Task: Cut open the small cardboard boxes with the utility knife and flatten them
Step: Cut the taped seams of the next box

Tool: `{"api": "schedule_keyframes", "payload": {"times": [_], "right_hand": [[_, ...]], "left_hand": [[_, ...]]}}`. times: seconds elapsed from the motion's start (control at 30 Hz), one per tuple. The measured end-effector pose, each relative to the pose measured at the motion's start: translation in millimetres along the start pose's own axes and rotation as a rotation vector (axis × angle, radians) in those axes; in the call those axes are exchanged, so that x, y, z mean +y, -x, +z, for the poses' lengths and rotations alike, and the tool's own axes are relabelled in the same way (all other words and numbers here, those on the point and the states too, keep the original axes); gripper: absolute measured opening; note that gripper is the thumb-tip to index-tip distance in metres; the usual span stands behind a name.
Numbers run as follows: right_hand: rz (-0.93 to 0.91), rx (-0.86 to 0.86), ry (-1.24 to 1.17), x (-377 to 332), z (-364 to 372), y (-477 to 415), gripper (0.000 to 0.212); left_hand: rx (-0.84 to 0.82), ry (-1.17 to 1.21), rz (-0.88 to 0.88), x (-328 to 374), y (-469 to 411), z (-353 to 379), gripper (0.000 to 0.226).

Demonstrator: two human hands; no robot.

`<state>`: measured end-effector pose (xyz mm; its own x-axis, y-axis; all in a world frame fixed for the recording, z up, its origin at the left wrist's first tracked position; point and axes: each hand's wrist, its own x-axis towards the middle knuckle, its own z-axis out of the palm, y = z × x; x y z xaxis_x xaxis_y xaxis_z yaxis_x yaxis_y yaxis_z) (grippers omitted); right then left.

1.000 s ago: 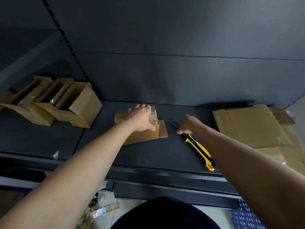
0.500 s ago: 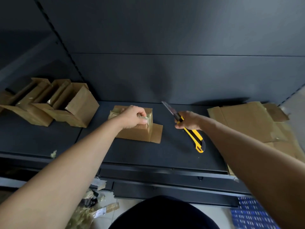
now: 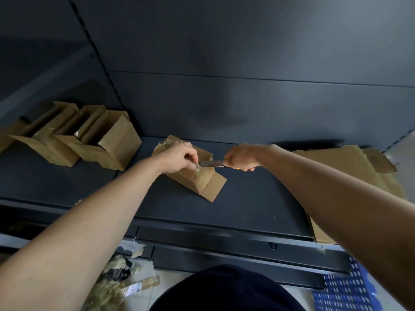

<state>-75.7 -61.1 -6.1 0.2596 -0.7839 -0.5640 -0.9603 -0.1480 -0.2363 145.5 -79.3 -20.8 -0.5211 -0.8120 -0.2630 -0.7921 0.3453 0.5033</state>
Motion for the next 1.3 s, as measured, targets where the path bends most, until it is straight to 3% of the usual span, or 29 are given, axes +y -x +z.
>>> {"api": "schedule_keyframes", "payload": {"times": [0.17,0.27,0.43,0.57,0.7,0.8,0.9,1.03,1.2,1.3], "right_hand": [[-0.02,-0.032,0.116,-16,-8,-8,0.038],[-0.028,-0.086,0.043,-24,-5,-12,0.034],[0.042,-0.267,-0.043,-15,11,-8,0.027],[0.063,-0.171,-0.266,-4,13,-4,0.025],[0.092,-0.081,-0.423,4,7,0,0.03],[0.113,-0.05,-0.433,7,9,3,0.039],[0.123,-0.048,-0.458,6,13,3,0.037],[0.127,-0.016,-0.446,8,15,4,0.042],[0.137,0.025,-0.462,14,17,8,0.034],[0.136,0.111,-0.329,11,18,6,0.03]], "left_hand": [[-0.04,0.033,0.038,1,0,-1,0.027],[-0.081,0.023,0.043,-1,-1,2,0.024],[0.055,0.117,0.012,-10,-2,-11,0.025],[0.05,0.156,-0.013,-12,-1,-16,0.017],[0.186,0.173,-0.019,-9,-11,-10,0.015],[0.216,0.004,0.006,-14,-17,-16,0.023],[0.146,-0.211,0.057,-15,-20,-23,0.044],[0.056,-0.192,0.054,-19,-21,-18,0.061],[0.098,-0.231,0.086,-17,-25,-20,0.056],[0.087,-0.245,0.079,-11,-29,-22,0.053]]}}
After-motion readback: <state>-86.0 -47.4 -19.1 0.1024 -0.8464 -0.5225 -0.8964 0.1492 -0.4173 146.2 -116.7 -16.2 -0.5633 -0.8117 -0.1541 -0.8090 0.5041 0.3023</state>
